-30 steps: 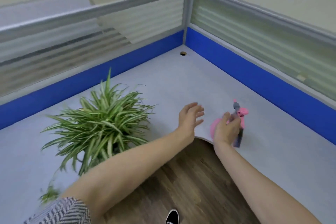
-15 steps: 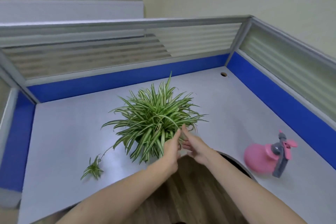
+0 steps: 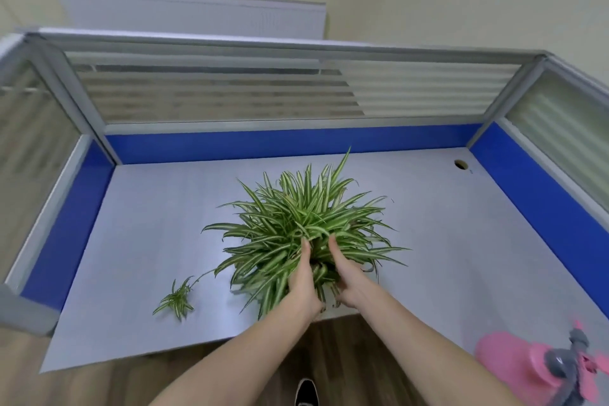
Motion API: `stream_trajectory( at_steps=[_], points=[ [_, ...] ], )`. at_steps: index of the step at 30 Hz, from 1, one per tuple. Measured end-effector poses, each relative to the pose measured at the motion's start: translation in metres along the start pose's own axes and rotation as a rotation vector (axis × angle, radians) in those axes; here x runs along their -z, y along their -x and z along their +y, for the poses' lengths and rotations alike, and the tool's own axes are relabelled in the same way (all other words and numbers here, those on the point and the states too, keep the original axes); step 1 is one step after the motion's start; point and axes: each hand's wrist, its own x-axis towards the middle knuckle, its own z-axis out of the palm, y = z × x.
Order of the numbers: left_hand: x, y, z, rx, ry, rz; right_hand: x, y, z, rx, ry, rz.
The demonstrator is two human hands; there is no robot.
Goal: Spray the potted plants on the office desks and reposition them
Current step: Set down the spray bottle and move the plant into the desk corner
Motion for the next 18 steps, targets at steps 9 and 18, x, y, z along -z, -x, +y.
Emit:
stream_trajectory(
  at_steps=[9,18],
  points=[
    [-0.010,-0.041,0.002,-0.152,0.136,0.097,0.012,-0.020,-0.044,0.022,0.032,-0.060],
    [-0.014,-0.044,0.013,-0.163,0.170,0.159,0.023,-0.020,-0.069,-0.015,0.220,-0.132]
  ],
)
